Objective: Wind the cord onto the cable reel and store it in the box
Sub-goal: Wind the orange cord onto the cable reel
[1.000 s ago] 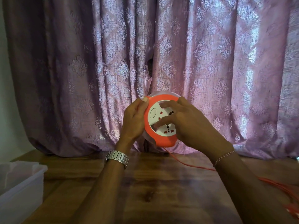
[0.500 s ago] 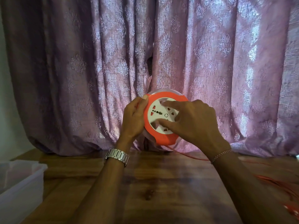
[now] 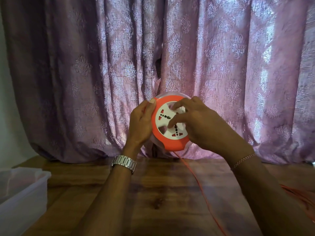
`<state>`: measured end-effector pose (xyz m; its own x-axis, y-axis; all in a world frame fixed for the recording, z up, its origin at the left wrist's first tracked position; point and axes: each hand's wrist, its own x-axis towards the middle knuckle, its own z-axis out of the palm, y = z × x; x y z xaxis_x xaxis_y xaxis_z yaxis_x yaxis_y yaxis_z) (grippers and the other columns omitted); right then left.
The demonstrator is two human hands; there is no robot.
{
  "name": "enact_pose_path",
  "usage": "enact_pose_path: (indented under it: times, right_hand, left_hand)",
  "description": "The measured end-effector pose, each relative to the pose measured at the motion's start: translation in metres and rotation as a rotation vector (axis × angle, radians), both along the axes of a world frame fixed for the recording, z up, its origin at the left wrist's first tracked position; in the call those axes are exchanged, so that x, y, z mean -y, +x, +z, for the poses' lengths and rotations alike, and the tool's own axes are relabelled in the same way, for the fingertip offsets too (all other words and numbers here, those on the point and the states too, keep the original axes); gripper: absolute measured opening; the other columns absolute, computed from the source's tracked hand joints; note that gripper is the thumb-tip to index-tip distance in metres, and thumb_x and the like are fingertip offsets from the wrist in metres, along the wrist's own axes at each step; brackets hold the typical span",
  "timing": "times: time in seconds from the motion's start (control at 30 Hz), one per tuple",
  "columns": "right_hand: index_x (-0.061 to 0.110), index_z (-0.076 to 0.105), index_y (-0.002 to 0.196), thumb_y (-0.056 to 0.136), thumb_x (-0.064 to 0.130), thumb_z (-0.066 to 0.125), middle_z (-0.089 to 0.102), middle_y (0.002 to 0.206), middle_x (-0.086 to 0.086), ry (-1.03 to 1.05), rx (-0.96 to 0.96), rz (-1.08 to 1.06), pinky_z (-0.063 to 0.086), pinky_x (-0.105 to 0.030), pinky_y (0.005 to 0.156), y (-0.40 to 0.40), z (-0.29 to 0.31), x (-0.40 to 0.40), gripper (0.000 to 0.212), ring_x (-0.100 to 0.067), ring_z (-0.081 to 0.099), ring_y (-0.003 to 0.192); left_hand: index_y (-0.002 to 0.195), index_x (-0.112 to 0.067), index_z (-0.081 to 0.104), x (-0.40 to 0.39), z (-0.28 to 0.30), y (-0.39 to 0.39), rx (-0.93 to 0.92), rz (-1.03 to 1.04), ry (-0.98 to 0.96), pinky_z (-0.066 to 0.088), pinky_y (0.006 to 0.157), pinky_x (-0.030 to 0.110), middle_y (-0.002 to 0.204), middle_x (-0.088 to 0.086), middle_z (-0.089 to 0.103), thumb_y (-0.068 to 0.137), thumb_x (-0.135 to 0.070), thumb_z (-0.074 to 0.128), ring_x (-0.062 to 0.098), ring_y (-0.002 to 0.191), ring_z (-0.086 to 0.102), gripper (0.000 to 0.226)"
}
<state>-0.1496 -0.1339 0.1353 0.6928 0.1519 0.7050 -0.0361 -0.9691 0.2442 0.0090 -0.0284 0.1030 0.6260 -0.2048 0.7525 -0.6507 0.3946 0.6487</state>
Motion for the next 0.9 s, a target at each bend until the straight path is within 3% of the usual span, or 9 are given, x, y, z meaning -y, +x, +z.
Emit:
enact_pose_path:
  times: [0.17, 0.3, 0.43, 0.53, 0.63, 0.73, 0.83, 0.9]
  right_hand:
    - [0.05, 0.067, 0.106, 0.075, 0.007, 0.071, 0.043, 0.141, 0.004, -0.053, -0.07, -0.045, 0.036, -0.029, 0.075, 0.0001, -0.0014, -0.0047, 0.053, -0.024, 0.038, 0.119]
    - [0.054, 0.066, 0.104, 0.077, 0.018, 0.074, 0.048, 0.134, 0.004, -0.074, -0.028, -0.093, 0.044, -0.035, 0.076, -0.0003, -0.0014, -0.0082, 0.046, -0.023, 0.043, 0.116]
    - [0.06, 0.058, 0.111, 0.079, 0.021, 0.063, 0.049, 0.13, 0.003, -0.043, 0.018, -0.101, 0.047, -0.035, 0.072, -0.0025, -0.0042, -0.0093, 0.05, -0.022, 0.053, 0.113]
    - [0.064, 0.048, 0.119, 0.075, 0.032, 0.06, 0.053, 0.119, 0.002, -0.026, 0.047, -0.144, 0.046, -0.033, 0.066, -0.0023, -0.0076, -0.0092, 0.056, -0.021, 0.06, 0.101]
    - [0.064, 0.046, 0.12, 0.067, 0.059, 0.06, 0.062, 0.101, 0.006, 0.033, 0.144, -0.183, 0.038, -0.029, 0.061, -0.0009, -0.0081, -0.0093, 0.056, -0.021, 0.063, 0.089]
    - [0.06, 0.05, 0.119, 0.059, 0.083, 0.053, 0.071, 0.084, 0.01, 0.109, 0.251, -0.207, 0.041, -0.027, 0.062, 0.0028, -0.0077, -0.0084, 0.064, -0.019, 0.065, 0.084]
    - [0.056, 0.053, 0.118, 0.058, 0.087, 0.051, 0.072, 0.079, 0.009, 0.14, 0.276, -0.211, 0.044, -0.028, 0.063, 0.0033, -0.0081, -0.0085, 0.067, -0.019, 0.066, 0.081]
    - [0.054, 0.054, 0.118, 0.061, 0.087, 0.047, 0.072, 0.076, 0.009, 0.101, 0.28, -0.224, 0.043, -0.027, 0.061, 0.003, -0.0077, -0.0071, 0.067, -0.019, 0.066, 0.078]
  left_hand:
    - [0.094, 0.002, 0.065, 0.0006, 0.0006, -0.0002, 0.009, 0.0, 0.003, 0.054, 0.077, 0.06, 0.091, 0.032, 0.069, 0.094, -0.054, 0.054, 0.031, 0.079, 0.065, 0.058]
    - [0.089, -0.001, 0.063, 0.0019, -0.0009, 0.0005, 0.029, 0.008, 0.026, 0.053, 0.073, 0.057, 0.086, 0.028, 0.069, 0.093, -0.059, 0.054, 0.046, 0.08, 0.067, 0.059]
    - [0.083, -0.005, 0.064, 0.0034, -0.0005, 0.0007, 0.038, 0.024, 0.046, 0.049, 0.069, 0.038, 0.073, 0.005, 0.068, 0.097, -0.047, 0.053, 0.021, 0.073, 0.064, 0.046]
    - [0.088, 0.002, 0.064, 0.0026, -0.0003, 0.0024, 0.045, 0.024, 0.03, 0.051, 0.069, 0.041, 0.077, 0.015, 0.069, 0.098, -0.047, 0.052, 0.027, 0.072, 0.064, 0.051]
    - [0.092, 0.006, 0.064, 0.0022, -0.0009, 0.0027, 0.053, 0.007, 0.006, 0.048, 0.066, 0.04, 0.084, 0.031, 0.066, 0.099, -0.046, 0.052, 0.027, 0.071, 0.061, 0.054]
    - [0.091, 0.007, 0.062, 0.0021, 0.0003, 0.0011, 0.032, -0.015, -0.005, 0.044, 0.068, 0.037, 0.078, 0.027, 0.062, 0.098, -0.045, 0.053, 0.024, 0.072, 0.056, 0.054]
    - [0.091, 0.005, 0.063, 0.0028, 0.0007, 0.0018, 0.023, -0.022, -0.006, 0.045, 0.07, 0.04, 0.077, 0.018, 0.063, 0.095, -0.05, 0.054, 0.024, 0.074, 0.057, 0.056]
    - [0.094, 0.002, 0.066, 0.0025, 0.0002, 0.0012, 0.023, -0.019, -0.001, 0.049, 0.07, 0.047, 0.081, 0.023, 0.068, 0.092, -0.055, 0.055, 0.025, 0.075, 0.06, 0.058]
